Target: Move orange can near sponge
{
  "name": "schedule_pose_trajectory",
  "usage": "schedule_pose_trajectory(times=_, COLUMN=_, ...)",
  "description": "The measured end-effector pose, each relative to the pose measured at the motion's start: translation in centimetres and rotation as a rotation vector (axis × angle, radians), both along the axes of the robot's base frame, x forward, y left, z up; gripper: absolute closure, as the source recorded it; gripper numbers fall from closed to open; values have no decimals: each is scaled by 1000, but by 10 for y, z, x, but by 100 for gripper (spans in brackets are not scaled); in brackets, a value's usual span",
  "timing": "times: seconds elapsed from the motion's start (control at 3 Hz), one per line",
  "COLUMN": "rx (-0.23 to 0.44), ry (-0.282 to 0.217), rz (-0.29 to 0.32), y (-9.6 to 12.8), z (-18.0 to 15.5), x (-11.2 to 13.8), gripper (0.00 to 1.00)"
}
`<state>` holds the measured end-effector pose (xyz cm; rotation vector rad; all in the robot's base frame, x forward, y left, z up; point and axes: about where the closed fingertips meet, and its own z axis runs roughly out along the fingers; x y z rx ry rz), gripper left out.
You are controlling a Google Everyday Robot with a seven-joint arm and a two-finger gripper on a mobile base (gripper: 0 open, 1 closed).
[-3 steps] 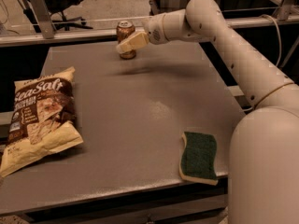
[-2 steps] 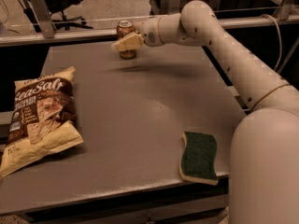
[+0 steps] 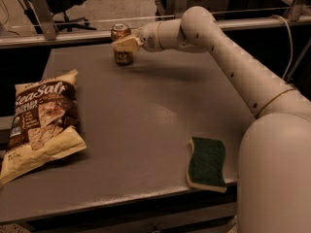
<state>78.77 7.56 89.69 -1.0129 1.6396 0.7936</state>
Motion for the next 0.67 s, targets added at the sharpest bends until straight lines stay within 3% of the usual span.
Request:
schedule_pose_trajectory(times=0.33, rx=19, ry=-17, rz=36, y=-14, z=27, x=-12, gripper=88)
schedule_pose_trajectory(times=0.67, rx=-15, ry=-55, rz=133, y=-46, z=51, x=-56, gripper=100)
